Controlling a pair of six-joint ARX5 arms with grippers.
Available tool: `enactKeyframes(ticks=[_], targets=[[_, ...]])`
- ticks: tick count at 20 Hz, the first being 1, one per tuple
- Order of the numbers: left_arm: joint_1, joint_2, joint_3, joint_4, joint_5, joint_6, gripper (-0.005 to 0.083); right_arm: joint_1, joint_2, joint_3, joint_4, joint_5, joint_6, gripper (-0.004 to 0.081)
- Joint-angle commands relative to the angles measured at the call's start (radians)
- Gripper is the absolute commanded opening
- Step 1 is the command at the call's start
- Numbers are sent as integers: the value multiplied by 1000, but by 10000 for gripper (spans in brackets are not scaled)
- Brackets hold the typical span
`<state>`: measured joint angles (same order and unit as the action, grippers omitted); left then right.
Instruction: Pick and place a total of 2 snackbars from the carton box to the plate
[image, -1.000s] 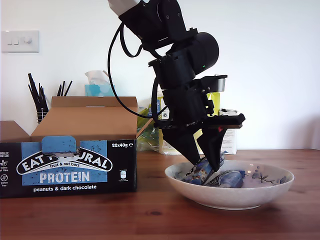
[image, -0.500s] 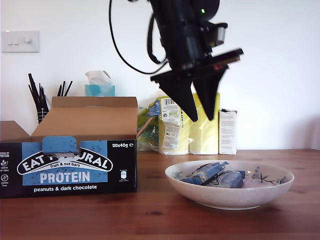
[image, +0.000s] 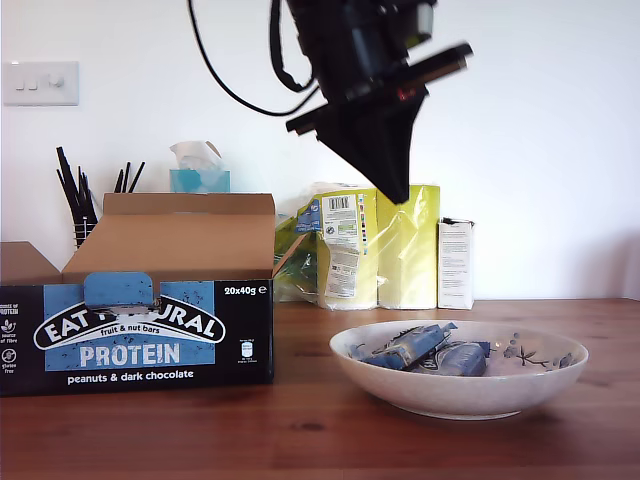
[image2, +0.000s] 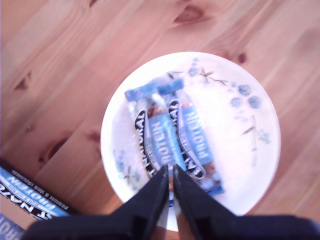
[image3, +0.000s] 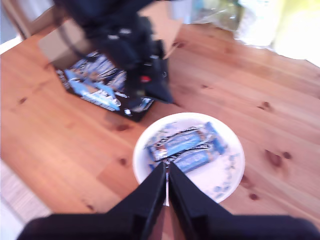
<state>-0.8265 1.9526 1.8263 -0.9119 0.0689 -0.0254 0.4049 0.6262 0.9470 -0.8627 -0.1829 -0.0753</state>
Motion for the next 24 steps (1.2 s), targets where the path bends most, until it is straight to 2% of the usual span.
enactKeyframes(ticks=[1, 3, 6, 11, 13, 16, 19, 22, 24], targets=[[31, -69, -68, 46, 30, 9, -24, -32, -1, 3, 12, -3, 7, -13], [71, -158, -172, 98, 65, 27, -24, -74, -1, 3, 9, -51, 8, -13], [143, -316, -373, 189, 115, 45, -24, -101, -1, 3, -4, -98, 11, -13], [256, -640, -763, 462, 154, 58, -24, -107, -1, 2, 47, -97, 24, -13], [293, -771, -884, 528, 159, 61, -24, -107, -1, -6, 50, -100, 22, -13], [345, -929, -1012, 570, 158, 60, -24, -107, -13, -56, 108, -106, 22, -13], [404, -1043, -1106, 602, 151, 51, -24, -107, -26, -143, 222, -107, 27, -13], [457, -1110, -1172, 600, 160, 52, -24, -107, -32, -233, 257, -126, 23, -13], [471, -1153, -1211, 577, 164, 38, -24, -107, -50, -283, 256, -169, 29, -13]])
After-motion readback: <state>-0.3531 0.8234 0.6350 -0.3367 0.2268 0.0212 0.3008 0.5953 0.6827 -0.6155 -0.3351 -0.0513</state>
